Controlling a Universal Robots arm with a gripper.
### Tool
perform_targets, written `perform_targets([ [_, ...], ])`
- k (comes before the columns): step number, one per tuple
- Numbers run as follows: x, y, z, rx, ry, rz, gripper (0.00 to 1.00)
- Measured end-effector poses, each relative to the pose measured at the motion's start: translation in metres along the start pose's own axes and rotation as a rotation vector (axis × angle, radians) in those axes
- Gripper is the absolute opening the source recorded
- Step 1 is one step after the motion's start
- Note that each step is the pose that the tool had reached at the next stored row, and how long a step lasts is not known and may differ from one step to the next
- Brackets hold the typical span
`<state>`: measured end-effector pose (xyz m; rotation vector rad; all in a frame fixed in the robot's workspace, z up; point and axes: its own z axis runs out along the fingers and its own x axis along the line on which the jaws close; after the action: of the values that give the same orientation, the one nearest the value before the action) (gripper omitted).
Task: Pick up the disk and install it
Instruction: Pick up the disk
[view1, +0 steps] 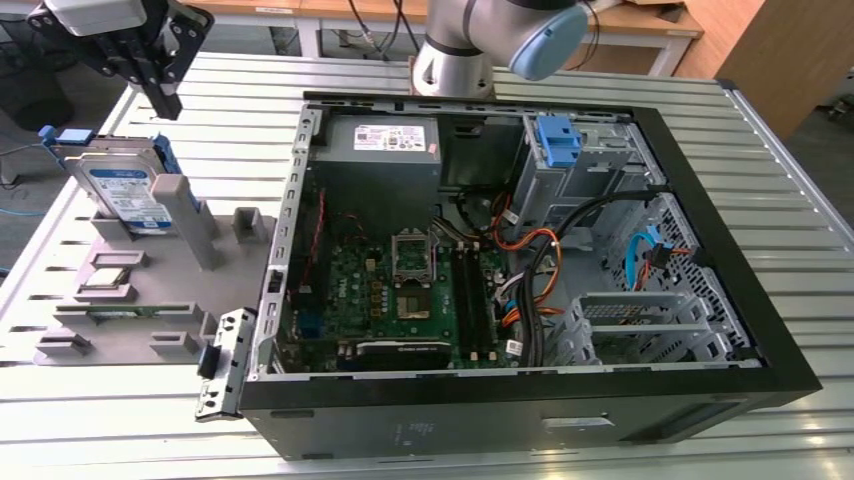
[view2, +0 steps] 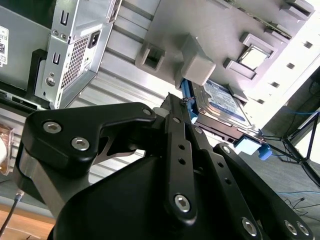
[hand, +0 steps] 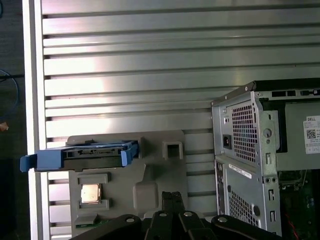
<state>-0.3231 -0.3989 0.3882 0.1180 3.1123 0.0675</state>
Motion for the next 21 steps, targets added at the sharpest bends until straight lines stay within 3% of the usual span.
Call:
perform_targets([
  [21,0.0331,-0.0027,0.0027,-0.0001,-0.0001,0.000,0.10],
])
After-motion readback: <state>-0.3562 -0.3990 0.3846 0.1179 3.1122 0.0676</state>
